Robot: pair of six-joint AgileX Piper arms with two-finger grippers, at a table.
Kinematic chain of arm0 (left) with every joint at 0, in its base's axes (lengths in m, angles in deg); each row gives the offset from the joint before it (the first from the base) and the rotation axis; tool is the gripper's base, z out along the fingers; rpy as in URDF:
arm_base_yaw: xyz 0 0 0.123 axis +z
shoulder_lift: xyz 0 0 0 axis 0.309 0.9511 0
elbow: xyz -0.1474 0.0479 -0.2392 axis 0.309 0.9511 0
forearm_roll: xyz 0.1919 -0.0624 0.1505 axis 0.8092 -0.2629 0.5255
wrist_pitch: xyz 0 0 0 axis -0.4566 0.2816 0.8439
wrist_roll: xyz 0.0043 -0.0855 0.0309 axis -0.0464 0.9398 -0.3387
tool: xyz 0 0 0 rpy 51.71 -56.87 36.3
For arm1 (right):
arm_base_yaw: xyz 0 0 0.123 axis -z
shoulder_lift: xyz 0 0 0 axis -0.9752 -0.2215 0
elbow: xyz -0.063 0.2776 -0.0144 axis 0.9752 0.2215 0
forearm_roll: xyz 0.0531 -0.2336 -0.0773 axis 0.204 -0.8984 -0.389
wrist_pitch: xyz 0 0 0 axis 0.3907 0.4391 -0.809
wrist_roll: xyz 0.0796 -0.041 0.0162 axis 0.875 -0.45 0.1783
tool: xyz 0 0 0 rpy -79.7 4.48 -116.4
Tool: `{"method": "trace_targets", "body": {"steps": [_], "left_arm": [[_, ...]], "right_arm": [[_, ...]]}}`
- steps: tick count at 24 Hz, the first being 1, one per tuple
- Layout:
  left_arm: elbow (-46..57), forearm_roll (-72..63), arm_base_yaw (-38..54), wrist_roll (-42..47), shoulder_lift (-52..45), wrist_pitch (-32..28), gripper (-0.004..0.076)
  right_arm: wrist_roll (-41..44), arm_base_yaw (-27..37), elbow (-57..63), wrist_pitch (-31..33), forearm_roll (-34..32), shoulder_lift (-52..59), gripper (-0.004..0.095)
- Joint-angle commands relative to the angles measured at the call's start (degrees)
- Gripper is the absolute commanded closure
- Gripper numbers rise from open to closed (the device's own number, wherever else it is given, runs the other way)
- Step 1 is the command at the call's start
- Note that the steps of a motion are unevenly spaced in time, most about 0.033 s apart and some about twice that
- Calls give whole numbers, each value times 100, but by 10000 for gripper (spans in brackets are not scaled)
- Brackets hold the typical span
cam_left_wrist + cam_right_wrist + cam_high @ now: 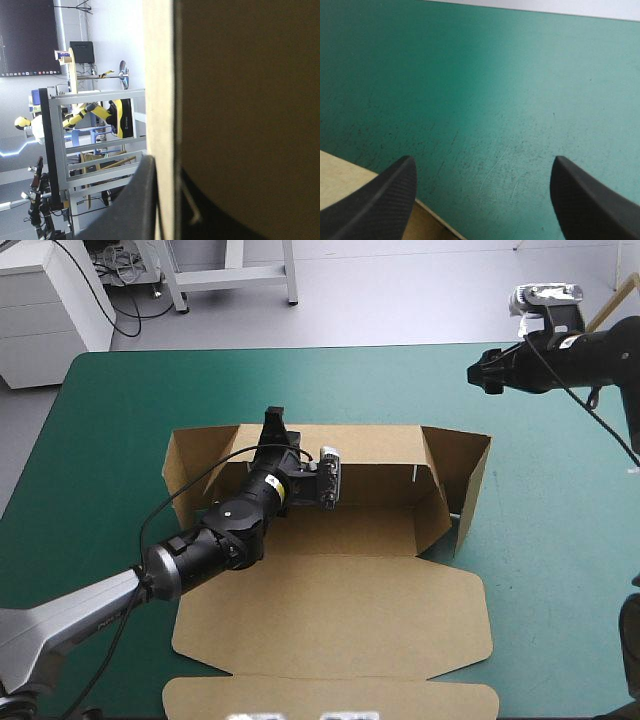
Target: Fold the box
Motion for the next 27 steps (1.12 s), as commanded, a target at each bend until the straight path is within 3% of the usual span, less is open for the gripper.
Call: {"method": "trace_targets", "body": {"steps": [1, 6, 10, 20, 24, 27], "left_arm": [[4, -420, -115, 49, -24, -296, 734], [4, -420, -115, 76, -24, -276, 734], [4, -420, -115, 100, -24, -276, 734], [4, -420, -115, 245, -24, -248, 734], [4, -420, -115, 245, -24, -236, 734], [4, -420, -115, 245, -24, -224, 734]], "right_arm": [[-5, 27, -192, -391, 244, -155, 220], [-5, 27, -173, -107, 704, -812, 220], [-88, 27, -157, 745, 647, -958, 224], [-88, 27, 903, 692, 219, -249, 248], [-144, 27, 1551, 315, 260, 205, 261], [-545, 27, 2104, -118, 666, 623, 278]]}}
